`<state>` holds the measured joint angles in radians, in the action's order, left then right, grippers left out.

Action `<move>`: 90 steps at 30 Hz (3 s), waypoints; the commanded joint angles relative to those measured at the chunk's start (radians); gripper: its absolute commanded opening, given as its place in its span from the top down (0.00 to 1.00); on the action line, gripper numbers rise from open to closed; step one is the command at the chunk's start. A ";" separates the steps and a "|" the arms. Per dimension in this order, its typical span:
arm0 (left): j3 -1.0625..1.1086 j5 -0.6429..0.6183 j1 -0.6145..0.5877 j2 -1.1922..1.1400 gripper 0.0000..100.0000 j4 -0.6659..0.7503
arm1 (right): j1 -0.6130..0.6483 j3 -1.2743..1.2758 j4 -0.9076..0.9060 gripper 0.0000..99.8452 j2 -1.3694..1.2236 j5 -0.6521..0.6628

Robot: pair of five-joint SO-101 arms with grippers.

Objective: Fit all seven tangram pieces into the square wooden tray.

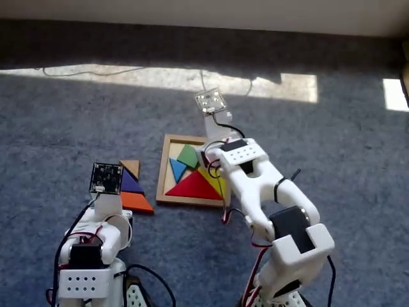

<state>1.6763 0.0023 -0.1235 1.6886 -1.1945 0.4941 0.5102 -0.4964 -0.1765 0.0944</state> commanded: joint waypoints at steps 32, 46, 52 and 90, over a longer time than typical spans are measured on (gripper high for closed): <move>0.025 0.006 0.013 0.008 0.99 0.014 | 0.205 0.257 0.262 0.99 0.288 0.110; 0.025 0.006 0.013 0.008 0.99 0.014 | 0.216 0.349 0.051 0.99 0.302 0.230; 0.025 0.006 0.013 0.008 0.99 0.014 | 0.214 0.291 -0.012 0.99 0.303 0.230; 0.025 0.006 0.013 0.008 0.99 0.014 | 0.194 0.231 -0.001 0.99 0.232 0.126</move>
<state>1.6763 0.0023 -0.1235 1.6886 -1.1945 0.6751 0.7419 -0.4365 0.0153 0.2171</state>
